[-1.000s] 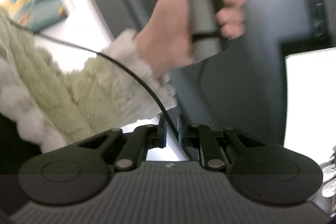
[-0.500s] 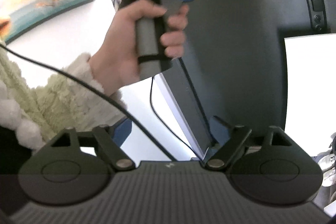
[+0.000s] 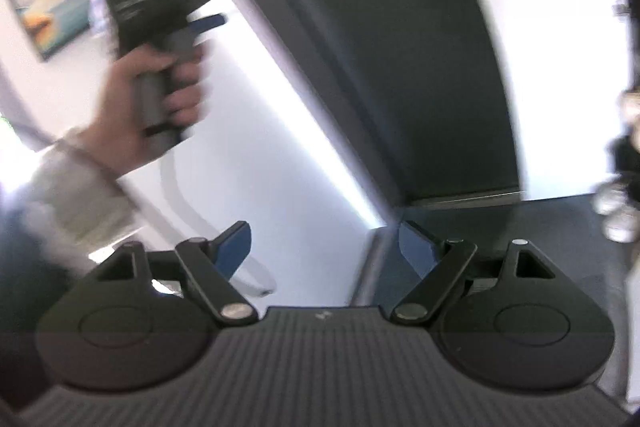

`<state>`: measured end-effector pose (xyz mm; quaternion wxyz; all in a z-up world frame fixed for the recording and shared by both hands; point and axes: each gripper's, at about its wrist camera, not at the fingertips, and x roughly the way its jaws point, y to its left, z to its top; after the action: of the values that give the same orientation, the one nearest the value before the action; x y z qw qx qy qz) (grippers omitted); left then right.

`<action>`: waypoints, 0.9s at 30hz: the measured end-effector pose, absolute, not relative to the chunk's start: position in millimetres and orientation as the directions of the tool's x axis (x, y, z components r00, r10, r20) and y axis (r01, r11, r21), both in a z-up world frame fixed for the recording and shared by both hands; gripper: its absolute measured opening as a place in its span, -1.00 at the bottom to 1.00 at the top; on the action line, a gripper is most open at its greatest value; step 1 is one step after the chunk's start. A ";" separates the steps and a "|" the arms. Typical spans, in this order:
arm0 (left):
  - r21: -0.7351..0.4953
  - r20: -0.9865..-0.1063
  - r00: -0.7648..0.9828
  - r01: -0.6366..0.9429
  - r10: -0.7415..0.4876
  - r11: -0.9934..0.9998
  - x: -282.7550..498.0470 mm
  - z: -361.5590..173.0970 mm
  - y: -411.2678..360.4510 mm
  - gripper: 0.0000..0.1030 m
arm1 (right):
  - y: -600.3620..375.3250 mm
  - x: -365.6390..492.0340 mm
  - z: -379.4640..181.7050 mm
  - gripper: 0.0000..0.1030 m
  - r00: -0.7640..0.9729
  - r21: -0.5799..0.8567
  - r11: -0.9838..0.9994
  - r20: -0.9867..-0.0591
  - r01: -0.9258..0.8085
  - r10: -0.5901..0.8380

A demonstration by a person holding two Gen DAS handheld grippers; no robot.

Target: Organize scattered shoes

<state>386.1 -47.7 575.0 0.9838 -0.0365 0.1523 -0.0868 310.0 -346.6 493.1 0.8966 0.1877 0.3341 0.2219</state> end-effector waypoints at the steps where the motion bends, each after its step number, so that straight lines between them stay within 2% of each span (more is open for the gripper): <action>1: -0.093 -0.299 0.938 0.157 -0.178 0.983 373.7 573.6 -42.6 0.99 | -342.3 303.5 491.8 0.62 0.706 0.463 0.856 -0.526 -0.231 0.475; 8: -0.125 -0.378 0.875 0.274 -0.301 0.954 331.5 536.6 8.9 0.99 | -265.3 265.3 474.1 0.61 0.825 0.382 0.923 -0.535 0.045 0.182; 14: -0.052 -0.454 0.775 0.469 -0.439 0.882 298.9 487.2 35.5 0.99 | -219.2 215.1 423.1 0.61 0.814 0.473 0.768 -0.571 0.432 -0.106; 16: -0.050 -0.486 0.752 0.485 -0.445 0.873 287.5 472.6 42.0 0.99 | -203.9 200.9 415.0 0.61 0.803 0.483 0.745 -0.583 0.461 -0.119; 20: -0.080 -0.537 0.722 0.472 -0.437 0.878 263.4 450.5 55.2 0.99 | -177.7 166.8 406.1 0.61 0.765 0.398 0.793 -0.631 0.462 -0.129; 23: -0.078 -0.537 0.739 0.437 -0.407 0.896 246.9 441.6 59.2 0.99 | -173.6 144.4 406.9 0.61 0.734 0.371 0.802 -0.668 0.467 -0.119; 27: -0.066 -0.548 0.759 0.380 -0.351 0.923 232.9 421.1 55.8 0.99 | -173.7 138.7 416.1 0.61 0.739 0.309 0.865 -0.666 0.395 -0.100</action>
<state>232.9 55.8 421.1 0.9376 0.0246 0.2869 -0.1949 138.7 -173.7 416.1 0.9060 0.2208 0.3342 -0.1367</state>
